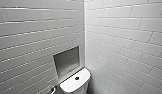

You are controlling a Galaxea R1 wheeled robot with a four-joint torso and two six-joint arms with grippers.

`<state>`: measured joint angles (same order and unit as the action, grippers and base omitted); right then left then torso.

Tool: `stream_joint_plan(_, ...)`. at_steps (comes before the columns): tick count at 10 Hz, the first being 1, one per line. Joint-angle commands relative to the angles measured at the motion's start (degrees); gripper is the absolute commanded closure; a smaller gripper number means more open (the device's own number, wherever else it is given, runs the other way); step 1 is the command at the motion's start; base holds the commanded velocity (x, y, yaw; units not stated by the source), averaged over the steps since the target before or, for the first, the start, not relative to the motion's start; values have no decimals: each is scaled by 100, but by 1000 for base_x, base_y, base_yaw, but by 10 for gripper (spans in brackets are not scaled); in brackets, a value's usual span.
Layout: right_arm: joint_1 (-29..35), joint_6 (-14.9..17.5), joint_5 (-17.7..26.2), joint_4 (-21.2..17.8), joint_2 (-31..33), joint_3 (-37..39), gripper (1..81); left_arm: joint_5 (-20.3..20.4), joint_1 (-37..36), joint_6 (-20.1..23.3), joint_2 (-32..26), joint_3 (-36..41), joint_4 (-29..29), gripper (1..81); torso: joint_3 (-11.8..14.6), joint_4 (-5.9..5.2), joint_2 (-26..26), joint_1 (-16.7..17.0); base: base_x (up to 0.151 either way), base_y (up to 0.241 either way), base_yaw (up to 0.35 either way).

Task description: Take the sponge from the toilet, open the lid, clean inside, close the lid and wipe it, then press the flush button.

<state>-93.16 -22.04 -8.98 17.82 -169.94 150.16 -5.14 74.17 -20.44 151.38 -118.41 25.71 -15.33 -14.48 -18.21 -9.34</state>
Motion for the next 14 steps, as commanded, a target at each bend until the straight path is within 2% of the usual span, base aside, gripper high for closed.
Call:
stream_joint_plan(1,117,16,274,81,1,-93,811,-267,-1467,-169,-2055,2914,-266,10,0,0,0,0,0,0,0)
stream_joint_plan(3,100,16,274,63,1,-85,811,-303,-2073,-179,-2399,3513,-461,10,0,0,0,0,0,0,0)
stream_joint_plan(5,109,16,274,72,10,-76,811,-329,-2847,-249,-2613,4131,-749,10,-523,0,0,0,0,0,0)
stream_joint_plan(6,117,16,274,72,10,-84,811,-381,-3253,-258,-2648,4290,-1048,10,-628,0,0,0,0,0,0)
stream_joint_plan(7,117,16,274,81,10,-85,811,-523,-3719,-258,-2665,4466,-1305,10,-620,0,0,2,0,0,0)
stream_joint_plan(8,135,16,274,81,10,-85,811,-688,-4236,-258,-2674,4711,-1611,10,-448,0,2,0,0,0,0)
stream_joint_plan(9,144,16,274,81,10,-85,811,-768,-4729,-258,-2640,4861,-1848,10,-555,0,6,-5,0,0,0)
stream_joint_plan(11,135,16,274,81,-8,-94,811,-970,-5424,-258,-2334,4715,-2357,10,-618,2,6,-5,0,0,0)
stream_joint_plan(14,117,16,266,63,-16,-94,811,-1129,-5918,-267,-1823,3960,-2833,10,-612,2,9,-7,0,0,0)
